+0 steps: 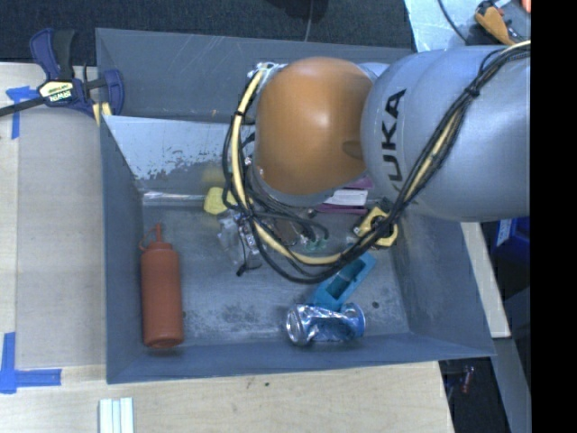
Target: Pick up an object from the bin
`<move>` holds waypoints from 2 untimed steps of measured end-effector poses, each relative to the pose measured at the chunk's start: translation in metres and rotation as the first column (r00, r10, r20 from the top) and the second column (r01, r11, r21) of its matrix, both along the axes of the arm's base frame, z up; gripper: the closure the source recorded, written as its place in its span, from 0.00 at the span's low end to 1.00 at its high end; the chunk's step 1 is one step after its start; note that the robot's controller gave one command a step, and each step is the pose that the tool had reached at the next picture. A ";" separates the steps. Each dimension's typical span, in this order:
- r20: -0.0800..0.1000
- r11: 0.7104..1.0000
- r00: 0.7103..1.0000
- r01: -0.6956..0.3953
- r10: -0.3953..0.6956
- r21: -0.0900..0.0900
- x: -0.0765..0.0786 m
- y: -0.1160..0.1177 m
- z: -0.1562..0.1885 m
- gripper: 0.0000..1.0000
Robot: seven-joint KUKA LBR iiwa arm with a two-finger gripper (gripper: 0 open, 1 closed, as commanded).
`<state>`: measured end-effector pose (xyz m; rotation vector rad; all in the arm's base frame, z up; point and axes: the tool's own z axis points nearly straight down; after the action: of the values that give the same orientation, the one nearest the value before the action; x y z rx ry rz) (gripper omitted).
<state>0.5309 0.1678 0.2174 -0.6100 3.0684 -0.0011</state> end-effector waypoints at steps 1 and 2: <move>-0.002 0.927 0.927 0.374 -0.374 0.002 0.000 -0.017 -0.002 1.00; 0.000 0.999 0.999 -0.042 0.042 0.000 -0.011 -0.040 -0.030 1.00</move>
Offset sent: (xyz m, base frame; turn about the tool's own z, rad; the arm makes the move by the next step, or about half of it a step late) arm -0.0133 -0.0429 -0.0337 -0.0468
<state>0.5201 0.1276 0.1873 -0.6744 3.0548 -0.0012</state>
